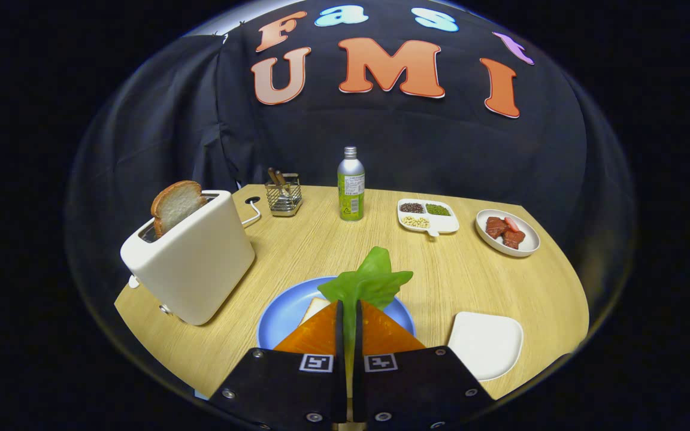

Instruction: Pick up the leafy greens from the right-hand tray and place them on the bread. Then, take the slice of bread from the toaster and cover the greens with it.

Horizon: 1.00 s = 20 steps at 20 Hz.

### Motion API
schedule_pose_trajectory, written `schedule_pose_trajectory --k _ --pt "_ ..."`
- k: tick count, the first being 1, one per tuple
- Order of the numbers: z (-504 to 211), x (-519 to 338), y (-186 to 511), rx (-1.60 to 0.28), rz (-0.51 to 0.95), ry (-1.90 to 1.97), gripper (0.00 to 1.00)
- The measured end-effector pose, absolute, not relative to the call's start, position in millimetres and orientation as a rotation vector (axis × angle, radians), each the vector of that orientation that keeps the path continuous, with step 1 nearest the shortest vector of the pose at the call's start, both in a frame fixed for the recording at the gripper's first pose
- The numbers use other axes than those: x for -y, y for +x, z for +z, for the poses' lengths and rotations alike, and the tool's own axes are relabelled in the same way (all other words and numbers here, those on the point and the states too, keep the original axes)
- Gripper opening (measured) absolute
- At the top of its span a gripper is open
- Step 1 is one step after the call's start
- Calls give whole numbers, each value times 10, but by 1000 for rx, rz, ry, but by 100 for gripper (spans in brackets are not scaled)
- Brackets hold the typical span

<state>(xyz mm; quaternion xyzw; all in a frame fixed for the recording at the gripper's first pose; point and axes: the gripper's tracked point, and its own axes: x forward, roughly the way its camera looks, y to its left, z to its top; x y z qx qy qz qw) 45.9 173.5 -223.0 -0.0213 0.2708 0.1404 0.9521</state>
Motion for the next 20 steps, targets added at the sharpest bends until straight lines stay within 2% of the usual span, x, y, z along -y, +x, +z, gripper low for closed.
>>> schedule_pose_trajectory --k 8,12,13,14,16,18,20 --pt "-2519 -1889 442 -615 314 -7 6" --pt "-2639 -1815 467 -642 278 -32 18" --pt "-2647 -1808 463 -642 274 -35 26" --pt "-2641 -1817 464 -644 271 -37 29" --pt "-2633 -1791 464 -644 260 -35 41" --pt "-2603 -1763 475 -637 236 -32 67" --pt "-2524 -1732 494 -626 211 -35 87"
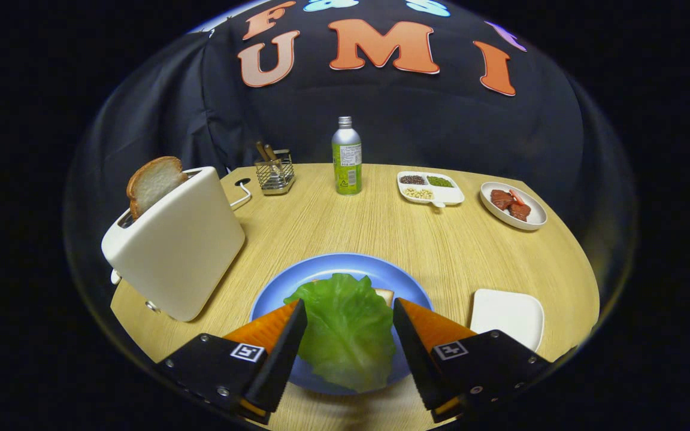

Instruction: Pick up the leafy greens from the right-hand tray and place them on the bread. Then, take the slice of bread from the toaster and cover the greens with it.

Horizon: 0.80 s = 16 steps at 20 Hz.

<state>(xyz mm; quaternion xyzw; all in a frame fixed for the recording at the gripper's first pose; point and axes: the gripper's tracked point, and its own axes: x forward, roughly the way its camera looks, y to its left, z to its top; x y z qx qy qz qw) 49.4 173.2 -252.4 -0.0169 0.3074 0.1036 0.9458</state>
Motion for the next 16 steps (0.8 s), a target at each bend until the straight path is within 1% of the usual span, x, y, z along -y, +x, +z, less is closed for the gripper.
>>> schedule_pose_trajectory --k 1,2,6,11,16 --pt "-2470 -1737 513 -618 202 -34 94" --pt "-2405 -1736 539 -609 190 -36 97" --pt "-2043 -1769 664 -564 146 -56 97" --pt "-1404 -2029 808 -481 129 -75 97" --pt "-883 -2550 869 -412 164 -38 97"
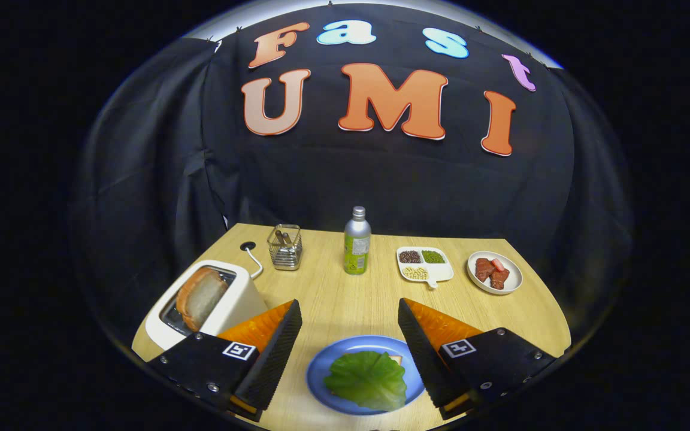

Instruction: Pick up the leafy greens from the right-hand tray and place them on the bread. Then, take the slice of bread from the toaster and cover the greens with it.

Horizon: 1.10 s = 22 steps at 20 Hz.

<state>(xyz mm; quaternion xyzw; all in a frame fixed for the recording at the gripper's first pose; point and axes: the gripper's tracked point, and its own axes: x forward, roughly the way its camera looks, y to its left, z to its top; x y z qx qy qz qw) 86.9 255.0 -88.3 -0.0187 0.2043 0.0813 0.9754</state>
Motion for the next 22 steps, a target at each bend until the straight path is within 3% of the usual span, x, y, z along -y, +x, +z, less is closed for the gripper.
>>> schedule_pose_trajectory --k 11,22 --pt "-814 -3753 751 -420 318 -22 97" --pt "-1241 -4092 615 -518 321 -22 95"
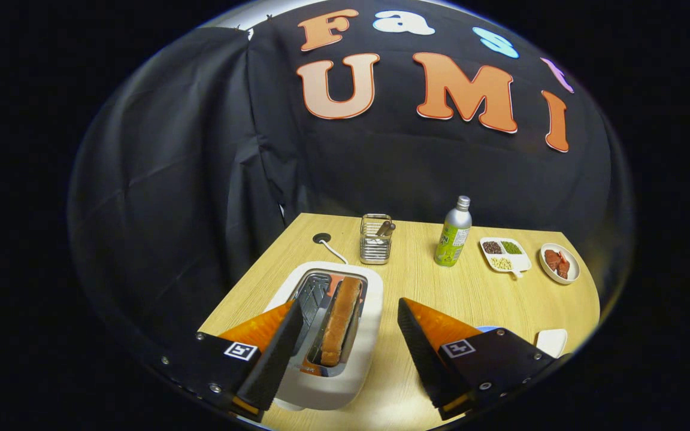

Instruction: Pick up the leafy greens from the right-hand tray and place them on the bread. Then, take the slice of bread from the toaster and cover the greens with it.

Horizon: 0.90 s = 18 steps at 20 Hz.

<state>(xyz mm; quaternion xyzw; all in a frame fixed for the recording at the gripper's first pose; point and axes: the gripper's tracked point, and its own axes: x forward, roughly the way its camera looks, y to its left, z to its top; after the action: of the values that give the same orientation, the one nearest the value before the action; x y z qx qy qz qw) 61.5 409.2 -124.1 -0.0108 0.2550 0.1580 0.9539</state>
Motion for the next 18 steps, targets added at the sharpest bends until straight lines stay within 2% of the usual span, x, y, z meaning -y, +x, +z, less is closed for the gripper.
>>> schedule_pose_trajectory --k 2,4,7,9,11,18 --pt "-1265 -4103 598 -529 317 -22 85" --pt "-1281 -4084 607 -531 307 -30 65" --pt "-1275 -4188 554 -547 328 6 15" --pt "-1204 -4178 551 -534 329 -6 8" --pt "-1102 -4202 537 -513 329 5 5" --pt "-623 -4175 570 -450 345 51 5"
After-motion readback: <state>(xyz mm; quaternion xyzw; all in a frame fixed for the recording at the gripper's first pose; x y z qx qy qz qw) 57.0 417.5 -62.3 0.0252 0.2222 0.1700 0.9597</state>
